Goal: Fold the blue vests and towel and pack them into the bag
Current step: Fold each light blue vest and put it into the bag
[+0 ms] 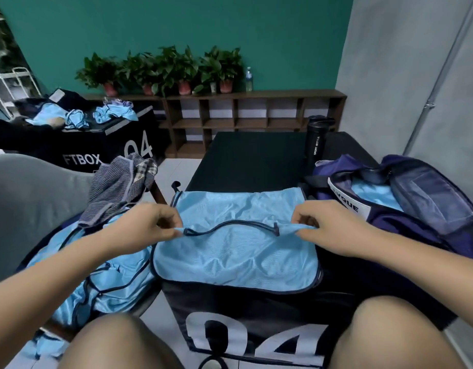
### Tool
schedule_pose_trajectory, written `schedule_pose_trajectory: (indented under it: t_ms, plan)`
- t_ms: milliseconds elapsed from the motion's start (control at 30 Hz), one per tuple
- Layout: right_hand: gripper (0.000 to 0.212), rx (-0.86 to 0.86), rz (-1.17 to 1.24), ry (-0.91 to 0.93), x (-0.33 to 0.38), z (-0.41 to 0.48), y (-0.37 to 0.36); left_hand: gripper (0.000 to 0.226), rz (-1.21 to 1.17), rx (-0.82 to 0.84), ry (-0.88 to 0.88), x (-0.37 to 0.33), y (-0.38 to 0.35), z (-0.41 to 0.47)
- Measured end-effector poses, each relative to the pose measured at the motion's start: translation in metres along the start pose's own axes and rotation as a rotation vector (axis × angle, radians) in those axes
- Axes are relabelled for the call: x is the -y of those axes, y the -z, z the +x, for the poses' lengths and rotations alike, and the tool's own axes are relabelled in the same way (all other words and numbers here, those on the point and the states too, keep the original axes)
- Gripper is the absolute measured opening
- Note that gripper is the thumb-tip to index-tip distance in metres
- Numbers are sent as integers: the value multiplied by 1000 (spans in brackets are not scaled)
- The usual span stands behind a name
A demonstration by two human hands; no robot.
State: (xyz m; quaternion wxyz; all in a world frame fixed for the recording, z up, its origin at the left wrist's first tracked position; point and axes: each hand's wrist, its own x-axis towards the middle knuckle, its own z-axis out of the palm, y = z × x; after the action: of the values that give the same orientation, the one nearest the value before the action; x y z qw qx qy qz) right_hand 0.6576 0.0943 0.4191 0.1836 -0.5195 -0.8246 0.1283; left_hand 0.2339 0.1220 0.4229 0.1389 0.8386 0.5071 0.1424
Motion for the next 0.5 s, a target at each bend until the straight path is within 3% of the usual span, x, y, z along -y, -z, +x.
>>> schedule_pose_trajectory:
  t_ms: [200,367,500]
  plan:
    - [10,44,-36,84,-8,-25,-13,13,-11,34,-49,11,-20,-21]
    - [13,226,-158,135,-16,-33,-29,15,6,204,-29,24,-31,-24]
    - [21,320,-213,159,-20,-33,-45,16,43,245,-27,32,-41,-24]
